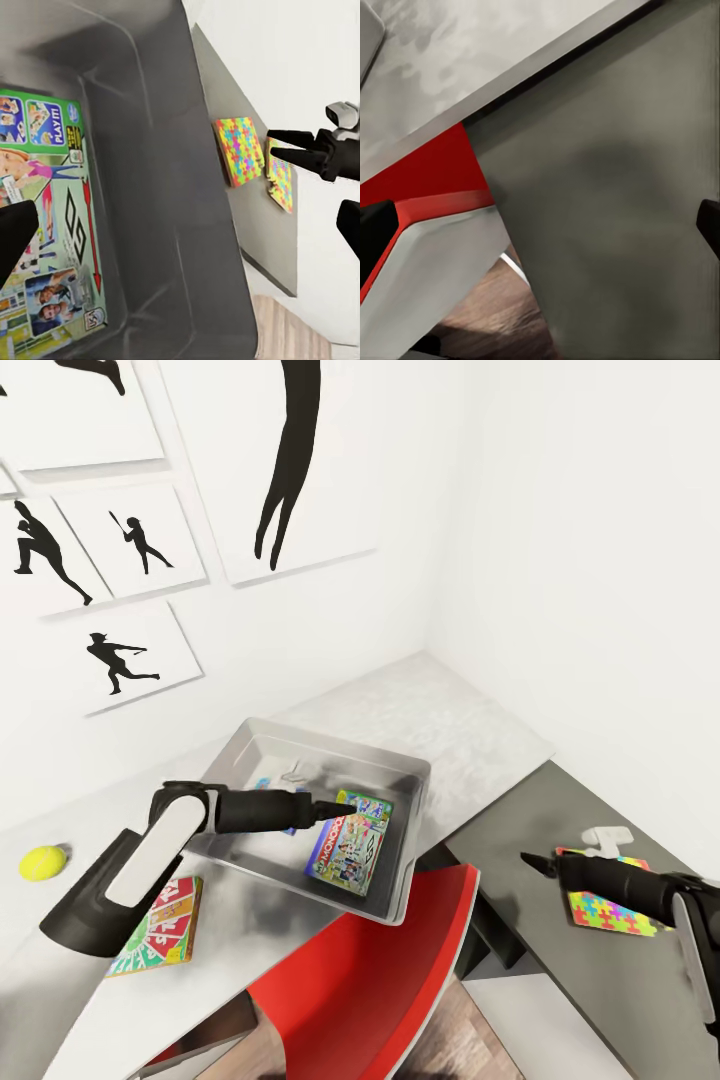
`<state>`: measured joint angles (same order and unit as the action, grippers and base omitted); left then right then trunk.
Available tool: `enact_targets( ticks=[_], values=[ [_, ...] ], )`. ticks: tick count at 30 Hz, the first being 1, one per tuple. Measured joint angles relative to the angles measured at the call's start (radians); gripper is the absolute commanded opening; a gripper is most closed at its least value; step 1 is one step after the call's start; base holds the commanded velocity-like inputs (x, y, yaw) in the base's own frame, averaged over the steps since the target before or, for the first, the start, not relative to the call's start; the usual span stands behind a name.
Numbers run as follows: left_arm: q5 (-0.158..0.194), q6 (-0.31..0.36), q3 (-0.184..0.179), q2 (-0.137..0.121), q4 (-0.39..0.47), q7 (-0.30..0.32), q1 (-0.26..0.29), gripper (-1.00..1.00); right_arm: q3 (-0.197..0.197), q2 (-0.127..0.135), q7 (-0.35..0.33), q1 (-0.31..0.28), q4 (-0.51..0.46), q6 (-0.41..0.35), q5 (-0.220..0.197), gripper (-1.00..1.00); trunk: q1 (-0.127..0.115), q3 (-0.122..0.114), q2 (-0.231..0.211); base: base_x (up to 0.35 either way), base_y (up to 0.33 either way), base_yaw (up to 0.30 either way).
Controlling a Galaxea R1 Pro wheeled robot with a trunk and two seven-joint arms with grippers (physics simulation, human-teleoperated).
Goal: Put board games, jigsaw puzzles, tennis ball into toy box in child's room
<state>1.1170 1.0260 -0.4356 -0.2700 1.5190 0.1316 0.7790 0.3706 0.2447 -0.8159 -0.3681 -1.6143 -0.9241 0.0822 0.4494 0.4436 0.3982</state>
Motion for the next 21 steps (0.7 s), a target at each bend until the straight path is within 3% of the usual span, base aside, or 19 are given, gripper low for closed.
enact_targets(
  ticks=[4, 6, 7, 9, 10, 12, 13, 15, 21],
  values=[
    [0.004, -0.002, 0.042, 0.031, 0.042, -0.039, -0.051, 1.00, 0.010, -0.001, 0.000, 0.001, 0.000, 0.014, -0.001, 1.00, 0.000, 0.000, 0.000, 0.000, 0.000, 0.000],
    [0.006, -0.004, 0.060, 0.062, 0.058, -0.051, -0.081, 1.00, 0.018, -0.001, 0.001, 0.002, 0.000, 0.021, -0.001, 1.00, 0.000, 0.000, 0.000, 0.000, 0.000, 0.000],
    [0.005, -0.004, 0.061, 0.063, 0.058, -0.051, -0.081, 1.00, 0.018, -0.001, 0.001, 0.002, 0.000, 0.021, -0.001, 1.00, 0.000, 0.000, 0.000, 0.000, 0.000, 0.000],
    [0.008, -0.011, 0.073, 0.103, 0.068, -0.059, -0.116, 1.00, 0.032, -0.002, 0.002, 0.002, 0.000, 0.024, -0.001, 1.00, 0.000, 0.000, 0.000, 0.000, 0.000, 0.000],
    [0.007, -0.011, 0.074, 0.103, 0.068, -0.060, -0.116, 1.00, 0.032, -0.002, 0.002, 0.002, 0.000, 0.024, -0.001, 1.00, 0.000, 0.000, 0.000, 0.000, 0.000, 0.000],
    [0.008, -0.020, 0.082, 0.143, 0.075, -0.065, -0.146, 1.00, 0.050, -0.002, 0.002, 0.002, 0.000, 0.027, -0.001, 1.00, 0.000, 0.000, 0.000, 0.000, 0.000, 0.000],
    [0.008, -0.020, 0.082, 0.144, 0.075, -0.065, -0.146, 1.00, 0.051, -0.002, 0.002, 0.002, 0.000, 0.027, -0.001, 1.00, 0.000, 0.000, 0.000, 0.000, 0.000, 0.000],
    [0.009, -0.028, 0.088, 0.175, 0.079, -0.069, -0.165, 1.00, 0.069, -0.003, 0.002, 0.002, 0.000, 0.028, -0.001, 1.00, 0.000, 0.000, 0.000, 0.000, 0.000, 0.000],
    [0.010, -0.037, 0.101, 0.215, 0.085, -0.070, -0.180, 1.00, 0.096, -0.002, -0.019, 0.002, 0.000, 0.030, -0.002, 1.00, 0.000, 0.000, 0.000, -0.003, 0.000, 0.000]
  ],
)
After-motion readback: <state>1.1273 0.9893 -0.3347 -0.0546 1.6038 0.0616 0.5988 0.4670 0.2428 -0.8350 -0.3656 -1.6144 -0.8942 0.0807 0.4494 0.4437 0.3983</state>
